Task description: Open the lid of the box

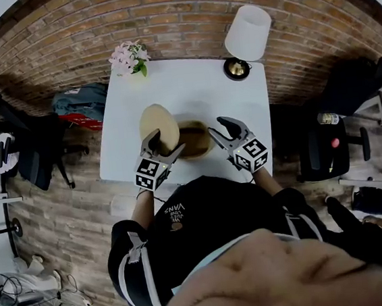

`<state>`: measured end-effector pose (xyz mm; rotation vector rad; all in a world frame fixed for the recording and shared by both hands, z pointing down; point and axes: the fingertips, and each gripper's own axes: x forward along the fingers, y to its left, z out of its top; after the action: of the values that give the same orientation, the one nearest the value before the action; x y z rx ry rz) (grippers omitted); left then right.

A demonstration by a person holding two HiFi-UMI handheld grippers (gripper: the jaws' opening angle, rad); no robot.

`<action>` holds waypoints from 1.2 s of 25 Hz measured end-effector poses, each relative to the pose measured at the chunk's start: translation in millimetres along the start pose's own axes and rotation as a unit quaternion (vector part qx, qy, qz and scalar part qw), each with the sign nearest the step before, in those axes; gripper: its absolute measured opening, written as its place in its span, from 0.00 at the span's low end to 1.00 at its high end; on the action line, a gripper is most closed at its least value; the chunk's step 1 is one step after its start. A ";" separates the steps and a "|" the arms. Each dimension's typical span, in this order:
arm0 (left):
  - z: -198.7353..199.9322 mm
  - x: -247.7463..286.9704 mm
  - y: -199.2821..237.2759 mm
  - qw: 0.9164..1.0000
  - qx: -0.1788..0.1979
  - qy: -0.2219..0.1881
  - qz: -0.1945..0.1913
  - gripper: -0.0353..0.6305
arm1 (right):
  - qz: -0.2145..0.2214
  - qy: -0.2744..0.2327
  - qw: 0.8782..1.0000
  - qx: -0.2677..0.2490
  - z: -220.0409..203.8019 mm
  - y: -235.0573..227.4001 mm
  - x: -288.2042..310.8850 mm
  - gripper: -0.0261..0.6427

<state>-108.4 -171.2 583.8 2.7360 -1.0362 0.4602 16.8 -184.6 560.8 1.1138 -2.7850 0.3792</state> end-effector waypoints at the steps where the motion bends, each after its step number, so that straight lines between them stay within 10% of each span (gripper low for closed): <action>1: 0.2 -2.4 1.2 1.000 -0.004 -0.004 0.005 0.61 | -0.002 -0.006 1.000 -0.001 4.0 -0.1 0.0 0.29; 30: -23.1 -50.0 6.1 0.996 -0.042 -0.030 0.074 0.61 | -0.005 -0.020 0.999 0.024 18.0 23.7 5.5 0.05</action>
<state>-153.1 -138.7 588.4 2.6264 -1.2488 0.3489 -3.9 -176.6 540.1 1.1566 -2.8183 0.4310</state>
